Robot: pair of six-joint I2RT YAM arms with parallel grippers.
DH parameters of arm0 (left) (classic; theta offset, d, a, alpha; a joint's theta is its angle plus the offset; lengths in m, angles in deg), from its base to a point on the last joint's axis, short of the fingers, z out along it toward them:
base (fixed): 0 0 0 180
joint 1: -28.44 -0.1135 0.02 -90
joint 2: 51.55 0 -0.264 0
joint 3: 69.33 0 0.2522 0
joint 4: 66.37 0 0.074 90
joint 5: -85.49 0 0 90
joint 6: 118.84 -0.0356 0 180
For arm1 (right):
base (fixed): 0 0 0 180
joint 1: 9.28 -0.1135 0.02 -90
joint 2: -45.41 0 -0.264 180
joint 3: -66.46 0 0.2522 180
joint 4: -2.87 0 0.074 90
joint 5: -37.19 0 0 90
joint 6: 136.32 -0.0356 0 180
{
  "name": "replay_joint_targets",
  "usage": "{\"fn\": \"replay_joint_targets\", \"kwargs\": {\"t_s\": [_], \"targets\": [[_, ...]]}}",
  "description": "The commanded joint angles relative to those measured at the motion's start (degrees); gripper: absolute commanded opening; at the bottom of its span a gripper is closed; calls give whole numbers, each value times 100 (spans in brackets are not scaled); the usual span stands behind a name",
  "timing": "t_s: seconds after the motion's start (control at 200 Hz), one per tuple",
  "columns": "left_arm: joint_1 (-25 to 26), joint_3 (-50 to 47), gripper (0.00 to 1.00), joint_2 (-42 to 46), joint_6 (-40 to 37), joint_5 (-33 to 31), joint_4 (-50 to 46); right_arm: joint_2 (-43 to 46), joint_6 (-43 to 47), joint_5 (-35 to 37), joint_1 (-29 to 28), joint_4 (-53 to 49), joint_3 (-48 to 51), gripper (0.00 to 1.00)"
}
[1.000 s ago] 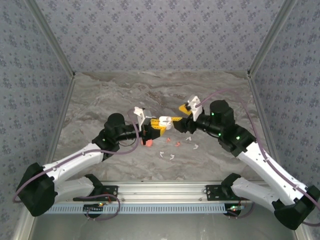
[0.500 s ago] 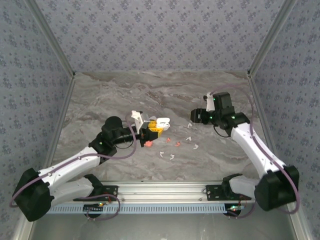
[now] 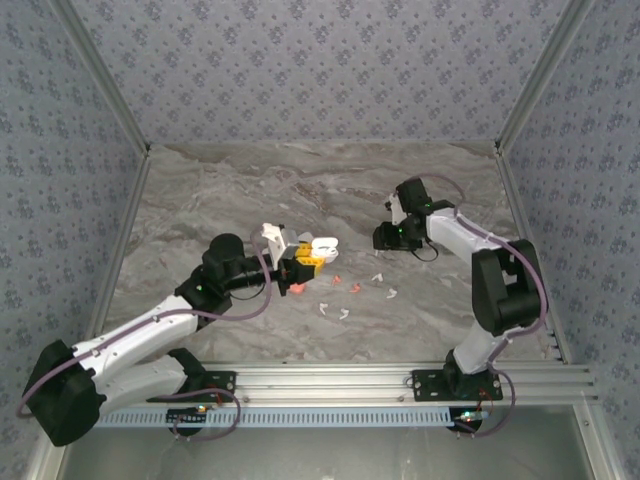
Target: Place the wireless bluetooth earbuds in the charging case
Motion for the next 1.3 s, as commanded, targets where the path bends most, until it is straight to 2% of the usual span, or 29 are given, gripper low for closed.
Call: {"fn": "replay_joint_targets", "kwargs": {"t_s": [0.0, 0.25, 0.615, 1.294], "targets": [[46, -40, 0, 210, 4, -46, 28, -349, 187, 55, -93, 159, -243, 49], [44, -78, 0, 395, 13, -129, -112, -847, 302, 206, -178, 247, -448, 45], [46, -139, 0, 533, 1, -205, -192, -1041, 377, 261, -191, 244, -445, 41], [48, -124, 0, 487, 2, -240, -192, -832, 391, 236, -335, -61, -203, 22]]}}
